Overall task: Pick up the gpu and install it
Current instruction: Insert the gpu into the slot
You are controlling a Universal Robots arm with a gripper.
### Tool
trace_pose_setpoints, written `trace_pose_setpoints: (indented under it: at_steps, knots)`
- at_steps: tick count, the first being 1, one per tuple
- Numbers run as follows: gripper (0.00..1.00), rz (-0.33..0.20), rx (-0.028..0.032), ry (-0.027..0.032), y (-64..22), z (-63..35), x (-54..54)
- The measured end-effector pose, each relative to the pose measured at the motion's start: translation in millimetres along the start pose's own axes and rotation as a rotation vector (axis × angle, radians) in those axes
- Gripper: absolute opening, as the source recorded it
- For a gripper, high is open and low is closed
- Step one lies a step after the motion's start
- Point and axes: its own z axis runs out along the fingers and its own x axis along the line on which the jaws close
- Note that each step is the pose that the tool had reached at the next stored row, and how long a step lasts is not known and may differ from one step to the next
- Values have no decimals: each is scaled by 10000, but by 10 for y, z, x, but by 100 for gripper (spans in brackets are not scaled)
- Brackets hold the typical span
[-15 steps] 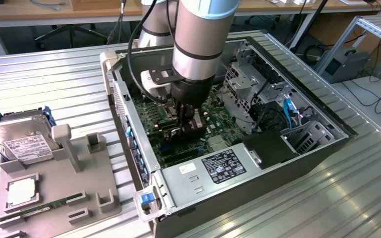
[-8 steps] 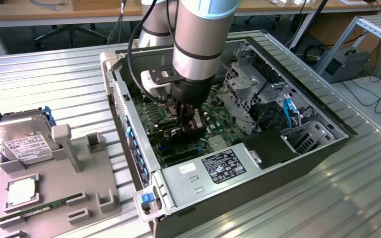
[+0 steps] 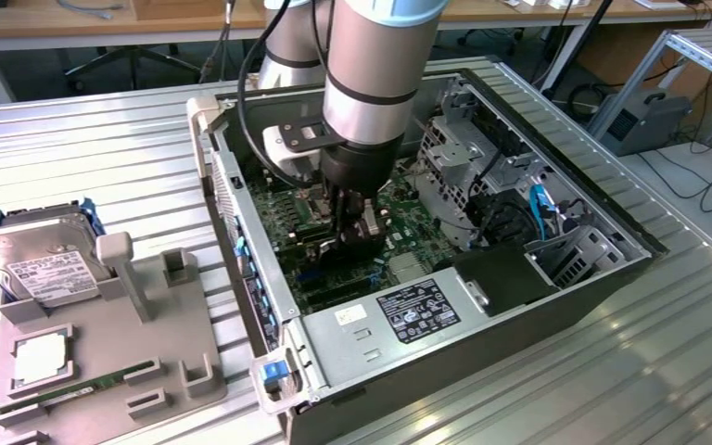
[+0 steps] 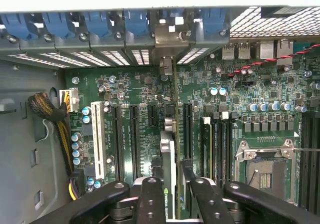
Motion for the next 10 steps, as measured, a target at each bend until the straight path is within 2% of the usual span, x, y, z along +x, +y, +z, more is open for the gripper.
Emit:
trace_pose_setpoints:
  at_steps: [8,10]
  knots:
    - [26,0,1,0,0,-1,0]
    - [39,0,1,1,0,-1,0]
